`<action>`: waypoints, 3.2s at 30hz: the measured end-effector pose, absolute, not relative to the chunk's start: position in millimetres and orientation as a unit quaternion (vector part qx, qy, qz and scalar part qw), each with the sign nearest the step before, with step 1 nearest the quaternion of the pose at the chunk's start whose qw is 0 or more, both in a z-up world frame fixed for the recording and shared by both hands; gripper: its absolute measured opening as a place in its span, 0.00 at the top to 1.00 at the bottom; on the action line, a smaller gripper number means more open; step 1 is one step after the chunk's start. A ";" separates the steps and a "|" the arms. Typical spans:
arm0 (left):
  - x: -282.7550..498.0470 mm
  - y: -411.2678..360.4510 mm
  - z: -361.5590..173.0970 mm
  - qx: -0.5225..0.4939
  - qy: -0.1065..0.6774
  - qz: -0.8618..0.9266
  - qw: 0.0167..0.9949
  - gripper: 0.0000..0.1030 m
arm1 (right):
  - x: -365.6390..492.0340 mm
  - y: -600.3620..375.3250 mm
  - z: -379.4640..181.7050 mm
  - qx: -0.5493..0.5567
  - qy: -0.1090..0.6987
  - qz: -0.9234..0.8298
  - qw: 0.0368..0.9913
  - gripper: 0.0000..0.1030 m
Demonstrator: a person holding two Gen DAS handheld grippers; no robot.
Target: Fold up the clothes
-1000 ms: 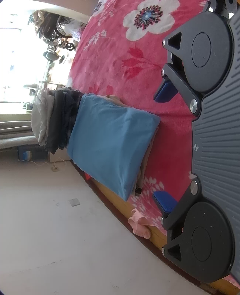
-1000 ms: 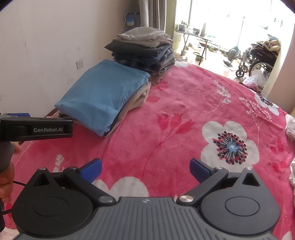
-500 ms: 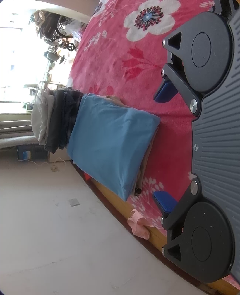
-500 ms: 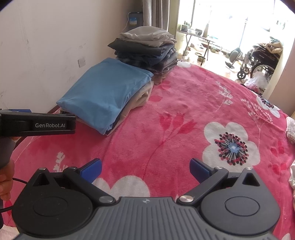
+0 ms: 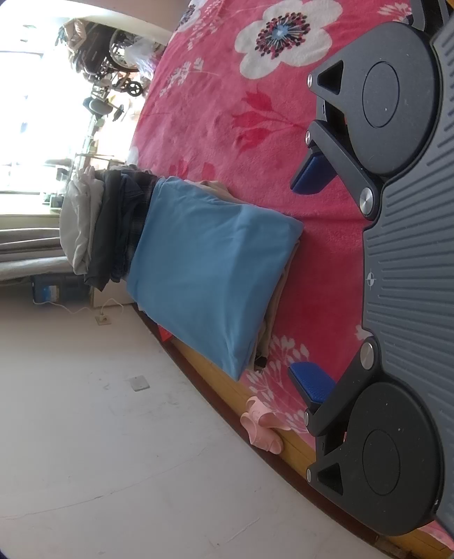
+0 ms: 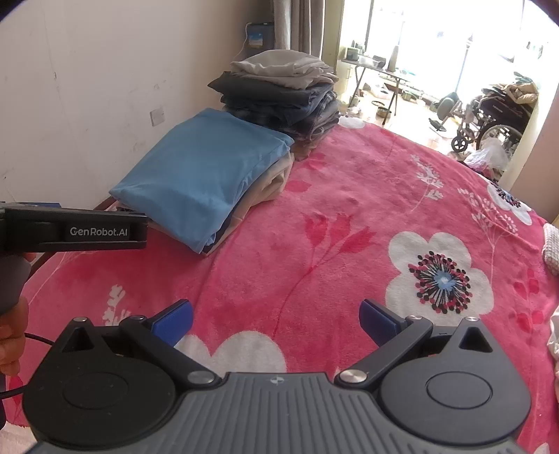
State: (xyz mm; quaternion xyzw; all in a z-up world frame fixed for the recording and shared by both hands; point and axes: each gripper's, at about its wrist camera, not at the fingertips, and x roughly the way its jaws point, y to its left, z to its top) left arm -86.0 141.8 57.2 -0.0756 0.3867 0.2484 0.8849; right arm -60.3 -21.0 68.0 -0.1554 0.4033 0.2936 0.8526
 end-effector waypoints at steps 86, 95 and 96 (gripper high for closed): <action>-87.6 146.0 58.1 -0.089 0.394 0.243 0.882 0.00 | -69.1 -15.6 64.2 -0.165 0.407 0.293 0.849 0.00; -87.6 146.8 57.7 -0.090 0.394 0.242 0.882 0.00 | -69.1 -14.6 63.5 -0.167 0.409 0.293 0.848 0.00; -87.8 146.6 57.5 -0.090 0.394 0.242 0.882 0.00 | -69.1 -14.5 63.6 -0.167 0.409 0.293 0.848 0.00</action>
